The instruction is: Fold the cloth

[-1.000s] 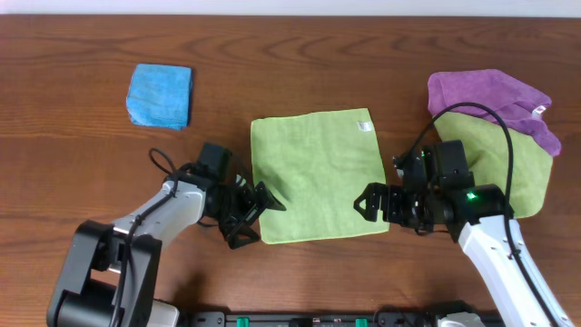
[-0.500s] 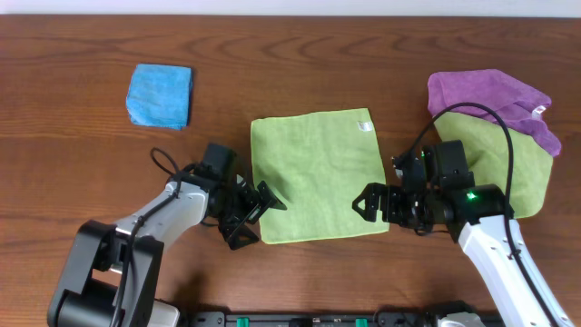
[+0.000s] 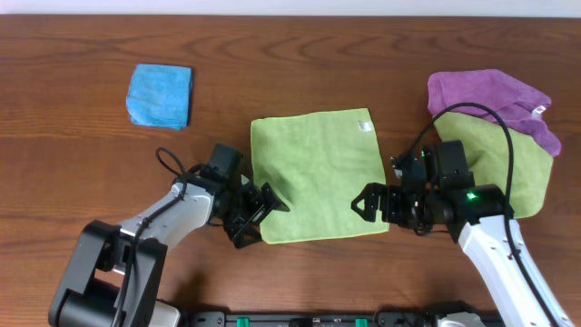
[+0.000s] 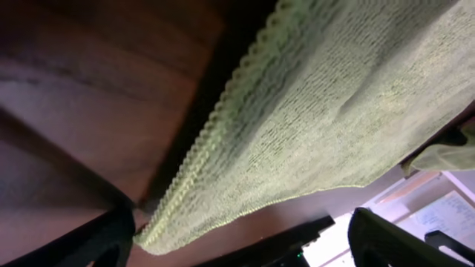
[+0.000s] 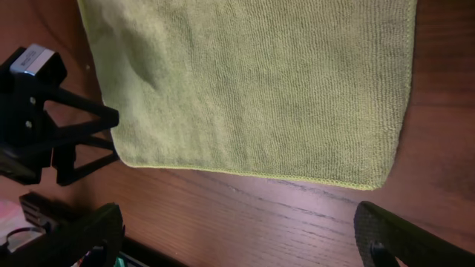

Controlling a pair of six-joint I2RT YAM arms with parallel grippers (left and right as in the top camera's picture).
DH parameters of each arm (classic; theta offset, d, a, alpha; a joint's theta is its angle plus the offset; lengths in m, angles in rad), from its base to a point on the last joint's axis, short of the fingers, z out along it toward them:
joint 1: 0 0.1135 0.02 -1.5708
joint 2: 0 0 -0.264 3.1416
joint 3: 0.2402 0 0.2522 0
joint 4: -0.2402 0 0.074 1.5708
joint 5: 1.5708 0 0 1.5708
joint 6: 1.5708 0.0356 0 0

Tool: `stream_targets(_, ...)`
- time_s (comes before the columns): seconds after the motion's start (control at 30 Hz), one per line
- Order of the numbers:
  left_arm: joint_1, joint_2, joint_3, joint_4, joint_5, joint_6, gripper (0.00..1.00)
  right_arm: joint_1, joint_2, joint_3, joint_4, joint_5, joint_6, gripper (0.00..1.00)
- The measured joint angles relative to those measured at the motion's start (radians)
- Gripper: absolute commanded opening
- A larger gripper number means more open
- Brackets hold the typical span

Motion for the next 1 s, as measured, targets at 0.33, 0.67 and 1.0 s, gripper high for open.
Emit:
stream_targets(0.33,-0.04,0.008,-0.001,0.041,-0.029,-0.004,0.42,0.0,0.0,0.0,0.0,-0.004,0.0,0.99)
stream_targets(0.67,-0.055,0.008,-0.003,0.046,-0.035,0.032,0.06,0.0,0.0,-0.017,0.019,0.058,0.0,0.99)
stream_targets(1.0,0.0,0.008,-0.003,-0.035,-0.035,0.128,0.06,0.0,-0.002,-0.237,0.223,0.091,0.056,0.99)
